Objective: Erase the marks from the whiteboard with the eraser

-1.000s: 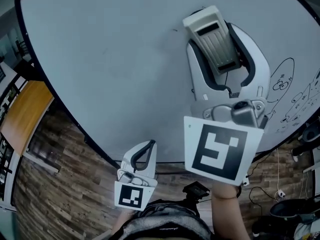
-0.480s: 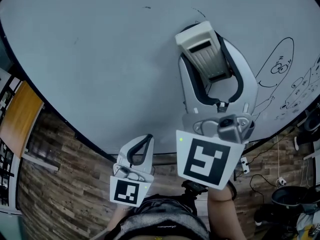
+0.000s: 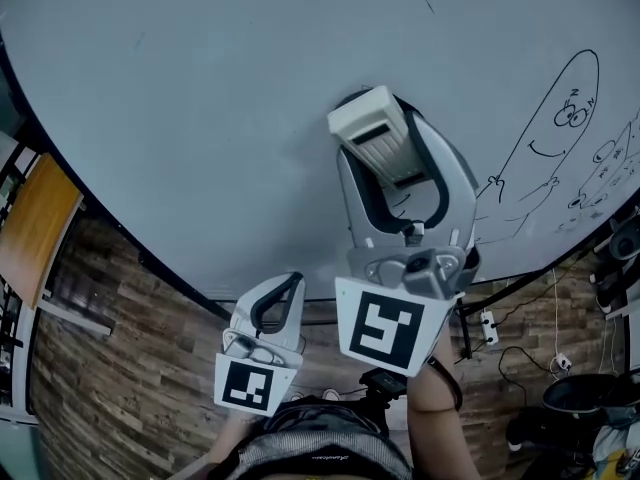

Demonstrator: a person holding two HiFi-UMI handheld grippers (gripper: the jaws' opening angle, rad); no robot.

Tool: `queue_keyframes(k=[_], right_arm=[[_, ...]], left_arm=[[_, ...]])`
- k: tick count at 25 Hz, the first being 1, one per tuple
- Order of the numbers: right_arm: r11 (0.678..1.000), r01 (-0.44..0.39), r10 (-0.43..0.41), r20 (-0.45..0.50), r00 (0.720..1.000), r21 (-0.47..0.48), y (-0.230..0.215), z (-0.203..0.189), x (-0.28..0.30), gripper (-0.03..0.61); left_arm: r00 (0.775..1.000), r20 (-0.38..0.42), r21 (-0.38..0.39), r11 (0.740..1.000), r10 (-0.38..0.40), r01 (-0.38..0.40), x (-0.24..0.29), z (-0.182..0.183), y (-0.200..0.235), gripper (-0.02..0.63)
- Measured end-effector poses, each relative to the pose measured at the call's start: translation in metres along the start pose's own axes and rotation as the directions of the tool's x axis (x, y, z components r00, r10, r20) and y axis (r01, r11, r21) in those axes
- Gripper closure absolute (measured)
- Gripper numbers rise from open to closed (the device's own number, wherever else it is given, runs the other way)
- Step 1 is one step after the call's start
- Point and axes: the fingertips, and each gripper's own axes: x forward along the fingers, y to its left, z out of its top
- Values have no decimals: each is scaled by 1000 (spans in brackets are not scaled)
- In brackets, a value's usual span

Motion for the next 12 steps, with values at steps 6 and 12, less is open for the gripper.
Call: queue_keyframes(k=[6, 12], right_arm=[[1000, -24, 25, -15, 1000, 12, 19, -28, -18, 314], [997, -35, 36, -18, 999, 73, 8, -39, -22, 313]], left_arm=[[999, -40, -26, 1000, 2, -4, -11, -16, -6, 609], [999, -35, -17, 999, 27, -28, -16, -10, -4, 610]])
